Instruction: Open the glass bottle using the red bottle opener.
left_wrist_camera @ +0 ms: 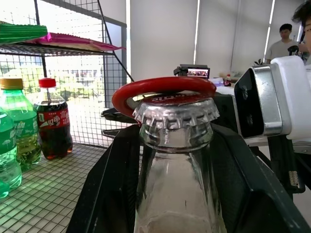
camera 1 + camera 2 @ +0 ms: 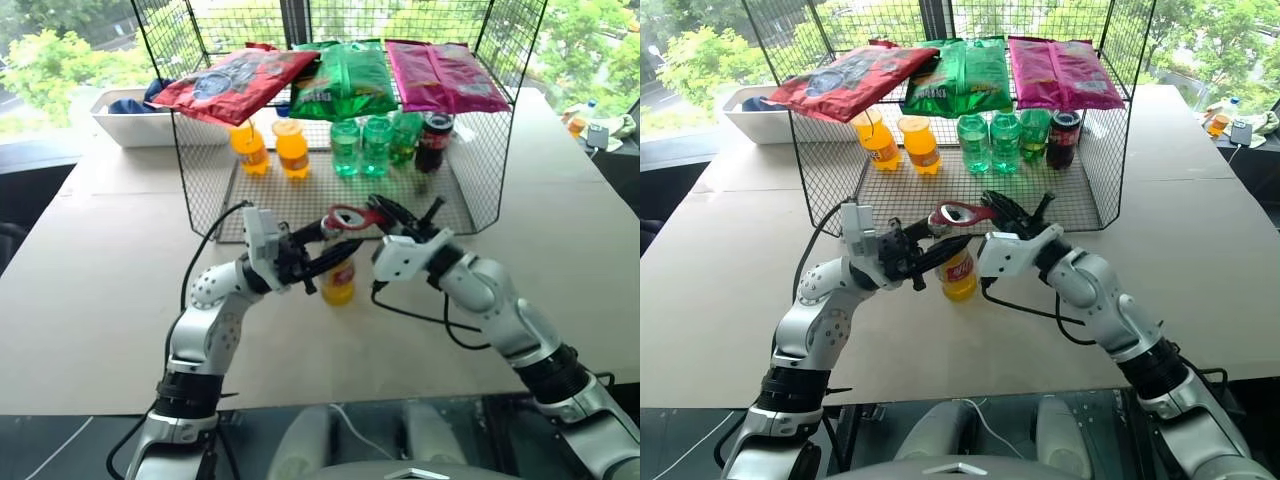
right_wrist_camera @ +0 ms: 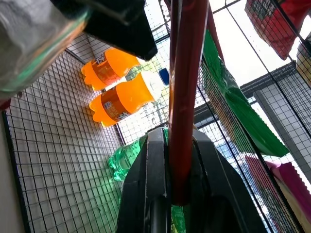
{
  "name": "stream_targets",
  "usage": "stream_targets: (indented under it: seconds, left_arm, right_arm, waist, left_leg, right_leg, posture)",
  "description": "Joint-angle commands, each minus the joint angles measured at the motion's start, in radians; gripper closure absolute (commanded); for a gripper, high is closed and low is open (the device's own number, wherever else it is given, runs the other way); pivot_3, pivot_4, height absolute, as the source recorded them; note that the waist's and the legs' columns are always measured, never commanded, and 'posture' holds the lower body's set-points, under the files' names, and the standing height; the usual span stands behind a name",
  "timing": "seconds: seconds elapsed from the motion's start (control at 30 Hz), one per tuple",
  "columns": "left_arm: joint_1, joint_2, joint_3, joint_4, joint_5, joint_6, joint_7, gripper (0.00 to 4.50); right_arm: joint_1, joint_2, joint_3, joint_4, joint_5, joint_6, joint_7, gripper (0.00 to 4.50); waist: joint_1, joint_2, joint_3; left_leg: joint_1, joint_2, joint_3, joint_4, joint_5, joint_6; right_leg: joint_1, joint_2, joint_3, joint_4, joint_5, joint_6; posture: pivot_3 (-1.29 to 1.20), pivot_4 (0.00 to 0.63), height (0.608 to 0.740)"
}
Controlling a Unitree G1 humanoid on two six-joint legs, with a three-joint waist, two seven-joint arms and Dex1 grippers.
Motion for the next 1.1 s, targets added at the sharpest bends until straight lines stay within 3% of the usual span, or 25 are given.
stream_targets:
  seconds: [0.03,0.3,0.6,1.1]
  left_arm:
    - [0.008,0.019,0.003,0.025,0.021,0.027,0.015,2.79]
    - [0.007,0.022,0.006,0.014,0.017,0.05,0.024,2.79]
    - [0.001,0.031,0.013,0.006,0.014,0.077,0.025,2.79]
    - [-0.017,0.038,0.011,0.014,0.013,0.101,0.011,2.79]
  right_arm:
    - [0.018,0.019,0.019,-0.009,0.026,-0.028,0.048,4.5]
    - [0.032,0.061,0.043,-0.004,0.052,0.008,0.14,4.5]
    - [0.035,0.14,0.06,0.031,0.055,0.065,0.163,4.5]
    - [0.013,0.133,0.085,0.073,-0.038,-0.013,0.144,4.5]
  waist:
    - [0.0,0.0,0.0]
    - [-0.001,0.0,0.0]
    - [-0.001,0.0,0.0]
    - [-0.001,0.001,0.0]
  left_leg:
    - [0.0,0.0,0.0,0.0,0.0,0.0]
    - [0.016,0.001,0.0,-0.004,-0.001,0.001]
    - [0.017,0.002,0.0,-0.004,-0.002,0.003]
    - [0.018,0.002,0.0,-0.004,-0.002,0.003]
  right_leg:
    - [0.001,0.0,0.0,0.0,0.0,0.0]
    - [0.016,0.001,0.0,-0.003,0.0,0.0]
    - [0.016,0.002,0.0,-0.002,0.0,0.0]
    - [0.016,0.002,0.0,-0.002,0.0,0.0]
  posture:
    - [0.0,0.15,0.74]
    - [0.0,0.15,0.74]
    - [0.0,0.15,0.74]
    - [0.0,0.15,0.74]
